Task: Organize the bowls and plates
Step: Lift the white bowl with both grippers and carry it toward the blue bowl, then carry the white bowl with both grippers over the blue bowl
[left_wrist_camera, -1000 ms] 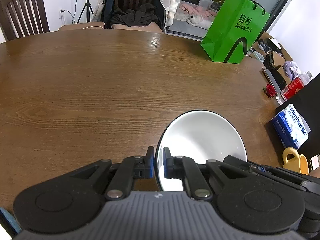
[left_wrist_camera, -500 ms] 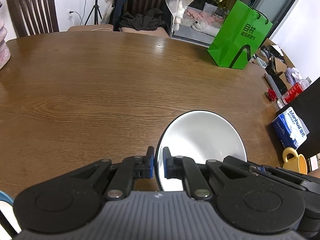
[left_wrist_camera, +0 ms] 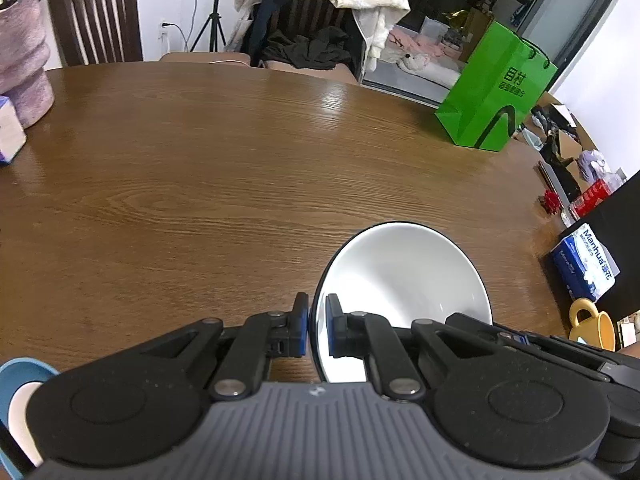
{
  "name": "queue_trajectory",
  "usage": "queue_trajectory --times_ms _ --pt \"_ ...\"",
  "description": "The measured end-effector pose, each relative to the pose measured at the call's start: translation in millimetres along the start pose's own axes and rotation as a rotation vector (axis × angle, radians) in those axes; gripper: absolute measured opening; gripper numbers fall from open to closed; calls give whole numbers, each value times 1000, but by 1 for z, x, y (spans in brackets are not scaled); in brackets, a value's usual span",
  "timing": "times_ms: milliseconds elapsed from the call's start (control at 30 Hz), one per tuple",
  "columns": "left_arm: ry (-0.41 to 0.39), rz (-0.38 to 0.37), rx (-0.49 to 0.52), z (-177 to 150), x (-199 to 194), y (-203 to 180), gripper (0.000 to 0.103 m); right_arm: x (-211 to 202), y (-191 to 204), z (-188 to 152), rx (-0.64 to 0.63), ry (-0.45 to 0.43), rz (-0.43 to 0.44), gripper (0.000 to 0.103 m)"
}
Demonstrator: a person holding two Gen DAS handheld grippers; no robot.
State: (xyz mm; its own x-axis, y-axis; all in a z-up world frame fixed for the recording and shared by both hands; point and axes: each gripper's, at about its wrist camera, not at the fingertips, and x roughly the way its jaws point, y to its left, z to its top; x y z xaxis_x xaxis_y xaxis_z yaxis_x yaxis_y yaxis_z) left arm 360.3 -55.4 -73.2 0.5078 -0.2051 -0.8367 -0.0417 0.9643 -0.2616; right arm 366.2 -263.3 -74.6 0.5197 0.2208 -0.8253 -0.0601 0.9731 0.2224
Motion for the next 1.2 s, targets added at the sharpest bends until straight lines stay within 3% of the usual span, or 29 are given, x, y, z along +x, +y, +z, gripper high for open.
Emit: queue_trajectory --times_ms 1200 --pt "-41 65 -94 -25 -61 93 9 -8 104 -25 -109 19 75 7"
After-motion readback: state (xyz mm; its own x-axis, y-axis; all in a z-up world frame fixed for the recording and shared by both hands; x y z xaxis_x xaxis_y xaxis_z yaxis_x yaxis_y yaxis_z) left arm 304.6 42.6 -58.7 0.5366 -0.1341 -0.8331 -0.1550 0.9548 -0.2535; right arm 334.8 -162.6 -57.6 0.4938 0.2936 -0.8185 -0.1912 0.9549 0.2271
